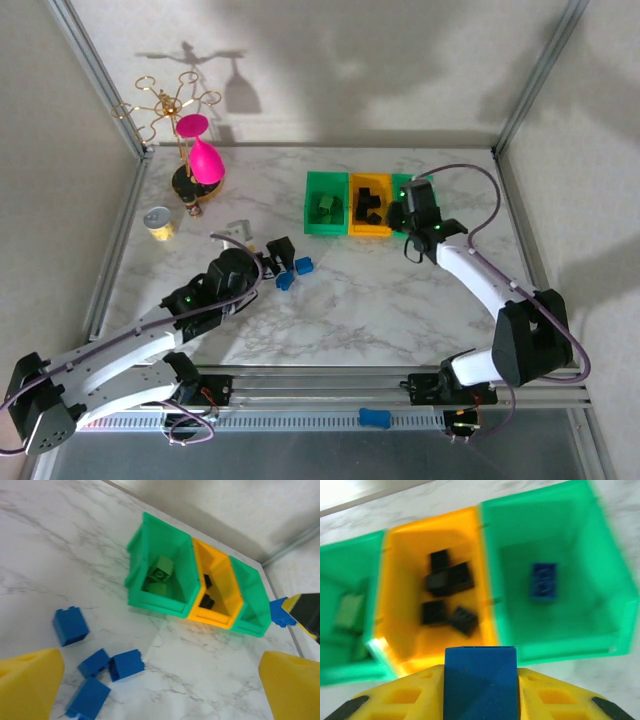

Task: Sort the legos into containers by color
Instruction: Place the lego in the container.

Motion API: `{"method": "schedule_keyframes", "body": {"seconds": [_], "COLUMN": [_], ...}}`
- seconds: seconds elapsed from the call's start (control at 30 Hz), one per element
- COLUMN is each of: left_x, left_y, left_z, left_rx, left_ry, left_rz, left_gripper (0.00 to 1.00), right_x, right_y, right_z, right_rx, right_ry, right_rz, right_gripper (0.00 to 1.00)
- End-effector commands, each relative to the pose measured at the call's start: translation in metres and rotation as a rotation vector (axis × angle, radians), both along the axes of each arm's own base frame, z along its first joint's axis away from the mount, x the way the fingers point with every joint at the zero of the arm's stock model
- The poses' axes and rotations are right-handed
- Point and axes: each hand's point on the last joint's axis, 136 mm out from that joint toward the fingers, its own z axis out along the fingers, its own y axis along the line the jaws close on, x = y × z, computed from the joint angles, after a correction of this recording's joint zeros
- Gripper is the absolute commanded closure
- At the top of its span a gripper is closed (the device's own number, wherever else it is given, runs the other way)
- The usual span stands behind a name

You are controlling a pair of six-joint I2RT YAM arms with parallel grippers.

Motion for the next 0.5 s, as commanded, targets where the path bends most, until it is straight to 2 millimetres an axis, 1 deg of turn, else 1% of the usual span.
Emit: {"method": "schedule_keyframes", "body": {"seconds": [0.0, 0.1, 0.2, 0.27, 0.33, 0.47], "left_x": [0.009, 0.015, 0.018, 0.02, 0.021, 0.021], "left_y": [-0.028, -0.043, -0.052, -0.054, -0.054, -0.05], "left_z": [0.024, 0.021, 0.018, 0.017, 0.017, 0.018], "left_rx": [-0.03, -0.012, -0.004, -0.007, -0.009, 0.001], "left_ry": [-0.05, -0.031, -0.021, -0.021, -0.024, -0.029], "left_rz": [-0.106, -0.15, -0.17, -0.171, -0.169, -0.155], "left_gripper": [0.0, 0.0, 0.0, 0.01, 0.01, 0.0], "right_x": [0.024, 0.044, 0.064, 0.075, 0.085, 0.099], "right_y": [-0.019, -0.034, -0.043, -0.05, -0.053, -0.053], "right_z": [0.004, -0.002, -0.014, -0.024, -0.03, -0.041], "right_rx": [-0.036, -0.046, -0.055, -0.062, -0.065, -0.075], "right_ry": [-0.018, -0.017, 0.002, 0.018, 0.022, 0.03], "right_rz": [-0.025, -0.052, -0.069, -0.085, -0.091, -0.082], "right_gripper": [0.64, 0.64, 0.64, 0.64, 0.63, 0.6]}}
